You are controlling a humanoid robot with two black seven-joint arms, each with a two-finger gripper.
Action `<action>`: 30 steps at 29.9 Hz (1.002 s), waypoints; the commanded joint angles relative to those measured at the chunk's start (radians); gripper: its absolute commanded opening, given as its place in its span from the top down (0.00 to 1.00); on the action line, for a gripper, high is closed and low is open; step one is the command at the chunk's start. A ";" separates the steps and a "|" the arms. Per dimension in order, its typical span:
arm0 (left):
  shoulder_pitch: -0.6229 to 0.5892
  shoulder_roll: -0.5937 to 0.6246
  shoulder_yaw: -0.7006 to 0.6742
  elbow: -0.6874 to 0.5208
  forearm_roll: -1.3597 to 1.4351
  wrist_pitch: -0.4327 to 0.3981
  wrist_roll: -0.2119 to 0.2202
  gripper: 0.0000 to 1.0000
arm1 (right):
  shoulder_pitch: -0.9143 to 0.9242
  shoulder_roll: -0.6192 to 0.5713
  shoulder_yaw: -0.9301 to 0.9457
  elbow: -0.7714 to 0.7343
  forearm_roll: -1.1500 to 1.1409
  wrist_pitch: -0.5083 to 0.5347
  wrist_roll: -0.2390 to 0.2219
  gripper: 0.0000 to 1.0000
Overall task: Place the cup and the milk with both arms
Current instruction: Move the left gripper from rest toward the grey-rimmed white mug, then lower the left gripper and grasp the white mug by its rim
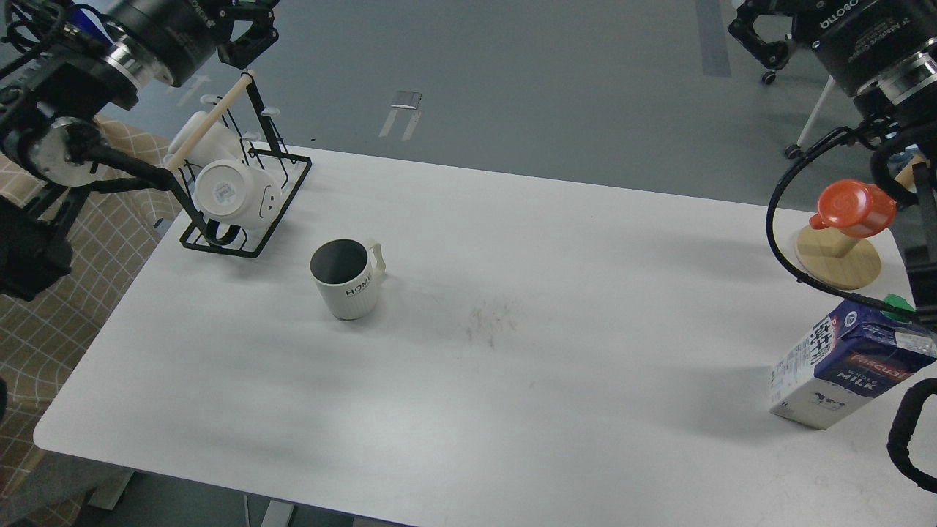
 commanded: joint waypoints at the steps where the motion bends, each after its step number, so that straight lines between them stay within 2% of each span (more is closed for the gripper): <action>1: 0.045 0.077 -0.009 -0.080 0.069 -0.066 -0.004 0.02 | -0.003 -0.001 0.003 -0.006 -0.002 0.000 0.003 0.00; 5: 0.039 0.135 -0.002 -0.081 0.121 -0.085 -0.006 0.03 | -0.006 -0.009 0.011 -0.006 -0.005 0.000 0.009 0.00; 8: 0.040 0.152 0.008 -0.073 0.282 -0.085 -0.003 0.03 | -0.006 -0.011 0.011 -0.007 -0.007 0.000 0.013 0.00; 14: 0.020 0.164 0.078 -0.163 0.572 -0.085 -0.009 0.03 | -0.009 -0.011 0.012 -0.003 -0.007 0.000 0.013 0.00; 16: 0.026 0.161 0.083 -0.226 0.765 -0.085 -0.027 0.07 | -0.009 -0.011 0.015 -0.004 -0.007 0.000 0.013 0.00; 20: 0.026 0.152 0.118 -0.251 1.020 -0.085 -0.058 0.07 | -0.011 -0.011 0.015 -0.003 -0.007 0.000 0.013 0.00; 23: 0.023 0.151 0.217 -0.281 1.151 -0.085 -0.105 0.07 | -0.009 -0.012 0.015 -0.004 -0.007 0.000 0.013 0.00; 27: 0.023 0.152 0.310 -0.383 1.240 -0.085 -0.106 0.07 | -0.011 -0.018 0.017 -0.007 -0.008 0.000 0.013 0.00; 30: 0.023 0.138 0.368 -0.403 1.367 -0.085 -0.115 0.07 | -0.011 -0.018 0.015 -0.009 -0.008 0.000 0.013 0.00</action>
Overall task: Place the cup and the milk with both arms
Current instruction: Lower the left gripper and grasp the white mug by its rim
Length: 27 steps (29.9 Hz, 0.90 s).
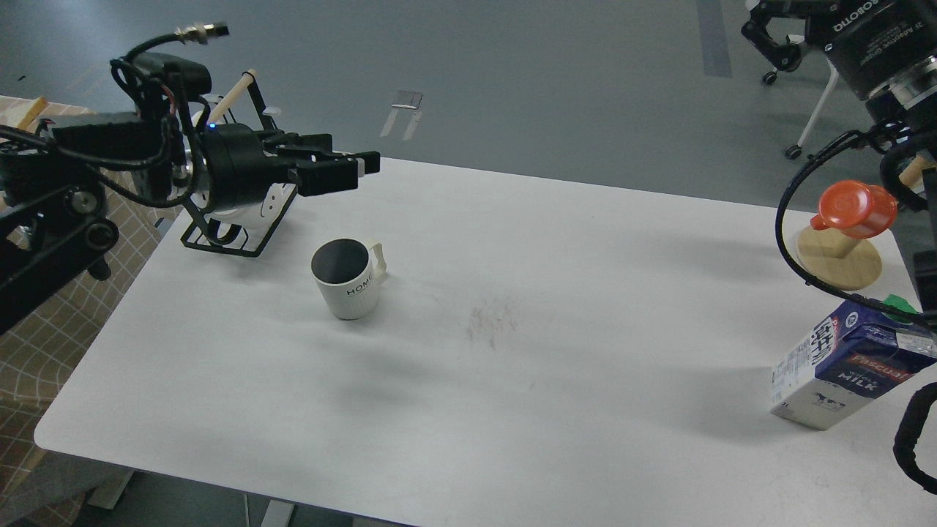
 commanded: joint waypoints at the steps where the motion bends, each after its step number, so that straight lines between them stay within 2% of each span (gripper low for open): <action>1: 0.000 -0.017 0.073 -0.026 0.138 0.000 -0.010 0.07 | 0.000 -0.001 0.000 -0.003 0.000 0.000 0.000 0.00; 4: 0.000 -0.033 0.120 -0.030 0.189 0.000 -0.032 0.07 | 0.000 -0.001 0.000 -0.003 0.000 0.000 0.000 0.00; 6: -0.002 -0.054 0.159 -0.040 0.193 0.000 -0.065 0.07 | 0.000 -0.001 0.000 -0.003 0.000 0.000 0.000 0.00; 10: -0.005 -0.103 0.190 -0.012 0.224 0.000 -0.067 0.07 | -0.002 -0.001 0.000 -0.003 0.000 0.000 0.000 0.00; 14: -0.003 -0.157 0.226 0.065 0.245 0.000 -0.072 0.08 | -0.002 -0.001 0.003 -0.003 0.000 0.000 0.000 0.00; 17: 0.003 -0.172 0.251 0.113 0.249 0.000 -0.072 0.13 | -0.002 -0.002 0.006 -0.003 -0.002 0.000 0.000 0.00; 20: -0.006 -0.178 0.297 0.175 0.249 0.000 -0.072 0.13 | -0.003 -0.002 0.006 -0.003 -0.002 0.000 0.000 0.00; 27: -0.057 -0.166 0.291 0.166 0.239 0.000 -0.073 0.13 | -0.003 -0.008 0.006 -0.006 -0.002 0.000 0.000 0.00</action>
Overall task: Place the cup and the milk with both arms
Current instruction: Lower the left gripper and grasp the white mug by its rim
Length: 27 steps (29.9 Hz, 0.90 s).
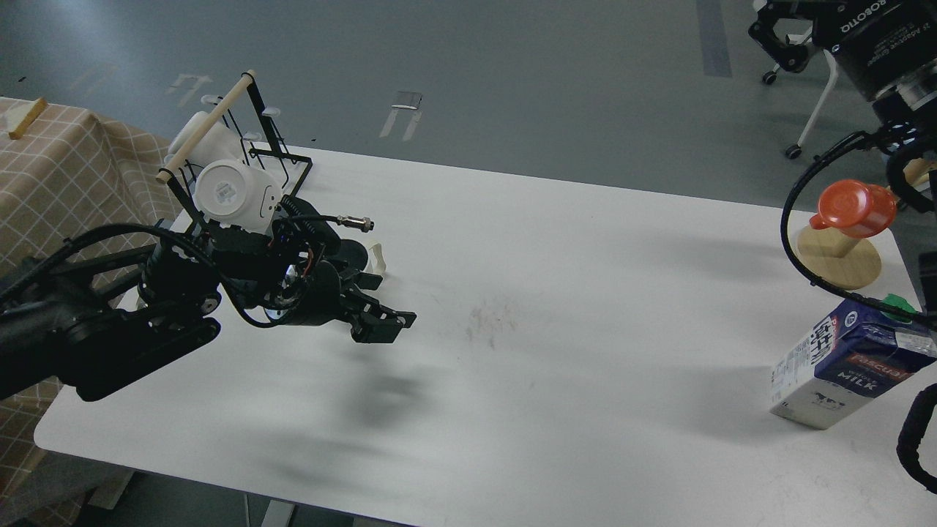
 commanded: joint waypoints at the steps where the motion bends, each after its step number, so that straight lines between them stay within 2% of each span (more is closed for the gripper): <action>1: -0.041 0.015 -0.003 -0.006 -0.006 0.000 0.000 0.13 | 0.000 -0.004 0.000 -0.002 0.000 0.000 0.000 0.00; 11: -0.042 0.035 0.005 0.051 -0.007 0.005 -0.005 0.13 | 0.000 -0.004 0.000 0.001 0.000 0.000 0.000 0.00; 17: -0.032 0.026 0.019 0.144 -0.007 0.074 -0.060 0.15 | 0.000 -0.007 0.000 0.002 0.000 0.000 0.000 0.00; 19: -0.032 0.026 0.020 0.150 -0.006 0.076 -0.068 0.21 | 0.000 -0.005 0.000 0.002 0.000 0.000 0.000 0.00; 22: -0.025 0.026 0.022 0.150 -0.003 0.074 -0.068 0.37 | 0.000 -0.005 0.000 0.004 0.000 0.000 0.000 0.00; 24: -0.018 0.029 0.046 0.149 0.002 0.074 -0.069 0.55 | 0.000 -0.005 0.000 0.004 0.000 0.000 0.000 0.00; 27: -0.031 0.028 0.100 0.141 0.003 0.082 -0.080 0.71 | 0.001 -0.007 0.000 0.004 0.000 0.000 0.000 0.00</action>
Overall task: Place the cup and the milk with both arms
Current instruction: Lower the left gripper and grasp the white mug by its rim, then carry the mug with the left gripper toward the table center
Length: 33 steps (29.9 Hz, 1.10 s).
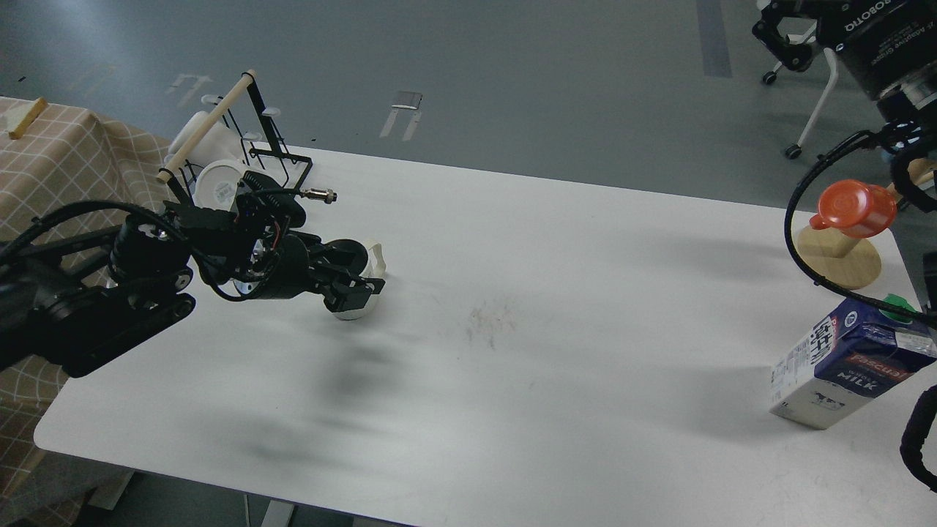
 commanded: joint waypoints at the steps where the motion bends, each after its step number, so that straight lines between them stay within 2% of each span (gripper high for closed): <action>1: -0.010 -0.001 0.043 -0.008 0.002 0.006 -0.010 0.71 | 0.002 -0.001 0.000 0.000 0.000 0.000 0.000 0.00; 4: -0.012 -0.003 0.046 -0.013 0.002 0.026 -0.011 0.80 | 0.002 -0.001 0.000 0.002 0.000 0.000 0.000 0.00; 5: -0.015 -0.003 0.046 -0.013 0.002 0.028 -0.011 0.84 | 0.002 0.000 0.001 0.002 0.000 0.000 0.000 0.00; 6: -0.021 -0.001 0.046 -0.013 0.002 0.026 -0.010 0.94 | 0.002 0.000 0.001 0.002 0.000 0.000 0.000 0.00; 8: -0.032 -0.003 0.046 -0.013 0.002 0.028 -0.010 1.00 | 0.002 0.000 0.003 0.002 0.000 0.000 0.000 0.00; 15: -0.087 -0.003 0.046 -0.040 0.002 0.028 -0.010 1.00 | 0.000 -0.001 0.005 0.002 0.000 0.000 0.000 0.00; 21: -0.121 0.011 0.048 -0.177 0.002 0.019 -0.008 1.00 | 0.000 0.000 0.005 0.003 0.000 0.000 0.000 0.00; 25: -0.131 0.002 0.048 -0.322 0.004 -0.041 0.002 1.00 | 0.000 -0.001 0.009 0.003 0.000 0.000 0.000 0.00; 28: -0.127 -0.007 0.048 -0.344 0.004 -0.076 0.004 1.00 | 0.000 -0.007 0.021 0.003 0.002 0.000 0.000 0.00; 33: -0.128 -0.079 0.063 -0.344 0.021 -0.076 0.004 1.00 | -0.002 -0.026 0.031 0.003 0.002 0.000 0.000 0.00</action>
